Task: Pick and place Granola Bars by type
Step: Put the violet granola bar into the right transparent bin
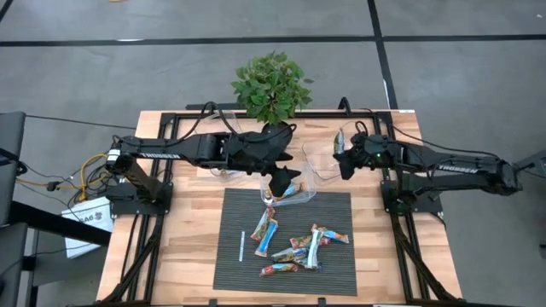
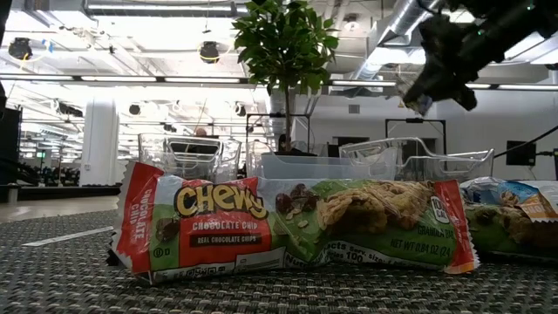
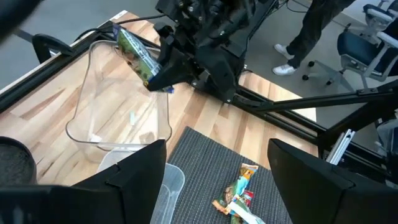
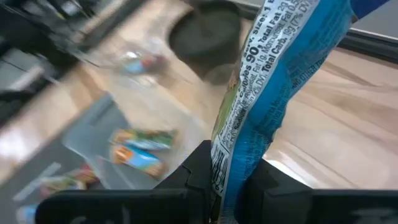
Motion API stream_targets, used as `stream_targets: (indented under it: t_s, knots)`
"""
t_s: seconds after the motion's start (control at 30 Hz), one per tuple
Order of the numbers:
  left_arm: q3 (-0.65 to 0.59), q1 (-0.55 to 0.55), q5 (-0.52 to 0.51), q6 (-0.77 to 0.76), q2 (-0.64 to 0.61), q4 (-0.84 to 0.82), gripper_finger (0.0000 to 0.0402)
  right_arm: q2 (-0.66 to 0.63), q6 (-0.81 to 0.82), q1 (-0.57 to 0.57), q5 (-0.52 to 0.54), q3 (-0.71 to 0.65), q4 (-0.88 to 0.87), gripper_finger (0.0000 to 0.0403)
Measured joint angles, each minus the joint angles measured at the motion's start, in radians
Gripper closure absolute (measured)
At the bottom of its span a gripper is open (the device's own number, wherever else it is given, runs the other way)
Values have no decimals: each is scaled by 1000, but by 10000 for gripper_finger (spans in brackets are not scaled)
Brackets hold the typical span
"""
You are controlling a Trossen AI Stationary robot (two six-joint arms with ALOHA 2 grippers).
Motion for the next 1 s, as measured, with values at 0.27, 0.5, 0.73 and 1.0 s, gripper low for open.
stream_targets:
  t_s: [0.27,0.5,0.73,1.0]
  knots:
    - [0,0,-16,7,0,-28,127,13,-93,-99,1,0,-159,365]
    - [0,0,-44,8,1,-44,127,45,-167,-187,15,0,-195,365]
    - [0,0,-49,8,1,-45,127,93,-190,-264,32,0,-252,365]
    - [0,0,-50,8,1,-50,127,151,-195,-302,25,0,-255,365]
